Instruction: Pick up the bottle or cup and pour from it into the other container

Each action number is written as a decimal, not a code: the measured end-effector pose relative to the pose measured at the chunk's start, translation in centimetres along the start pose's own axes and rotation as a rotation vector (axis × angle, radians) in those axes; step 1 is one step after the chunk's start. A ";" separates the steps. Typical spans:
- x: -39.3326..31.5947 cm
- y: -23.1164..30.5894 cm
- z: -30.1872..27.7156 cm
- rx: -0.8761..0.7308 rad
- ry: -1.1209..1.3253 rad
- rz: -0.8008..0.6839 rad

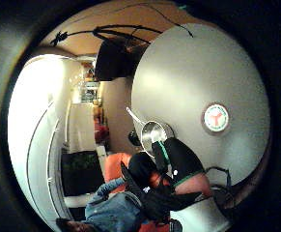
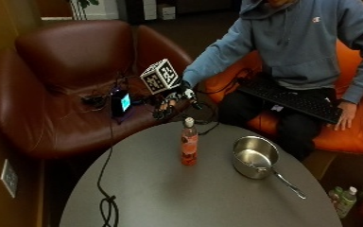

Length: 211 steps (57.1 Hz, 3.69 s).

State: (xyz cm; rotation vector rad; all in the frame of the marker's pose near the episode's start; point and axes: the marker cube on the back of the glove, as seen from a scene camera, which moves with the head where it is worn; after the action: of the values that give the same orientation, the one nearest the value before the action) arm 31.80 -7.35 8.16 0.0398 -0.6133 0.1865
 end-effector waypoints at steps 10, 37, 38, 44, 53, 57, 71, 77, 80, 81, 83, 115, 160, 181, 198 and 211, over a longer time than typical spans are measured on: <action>3.6 -0.3 1.6 0.051 -0.207 0.096; 8.0 -0.1 6.5 -0.050 -0.651 0.061; 8.0 -0.1 6.7 -0.060 -0.659 0.056; 8.4 0.1 8.0 -0.115 -0.678 0.050; 8.8 0.6 9.5 -0.168 -0.732 0.023; 9.2 1.0 10.0 -0.191 -0.752 0.009; 9.2 1.2 11.1 -0.281 -0.707 -0.084; 9.5 1.3 11.8 -0.311 -0.685 -0.084; 9.5 1.1 12.0 -0.315 -0.674 -0.083; 9.5 1.1 12.1 -0.316 -0.672 -0.079; 9.7 1.1 12.3 -0.317 -0.671 -0.072; 8.6 0.1 13.6 -0.313 -0.690 -0.155; 6.8 -0.8 15.0 -0.239 -0.730 -0.148; 4.9 -2.1 15.0 -0.108 -0.799 -0.141; 3.3 -2.8 15.5 -0.056 -0.812 -0.152; 1.3 -4.0 15.3 0.018 -0.777 -0.102</action>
State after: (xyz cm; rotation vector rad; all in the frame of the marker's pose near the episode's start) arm 24.90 -12.48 21.52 0.1650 -1.3810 0.0716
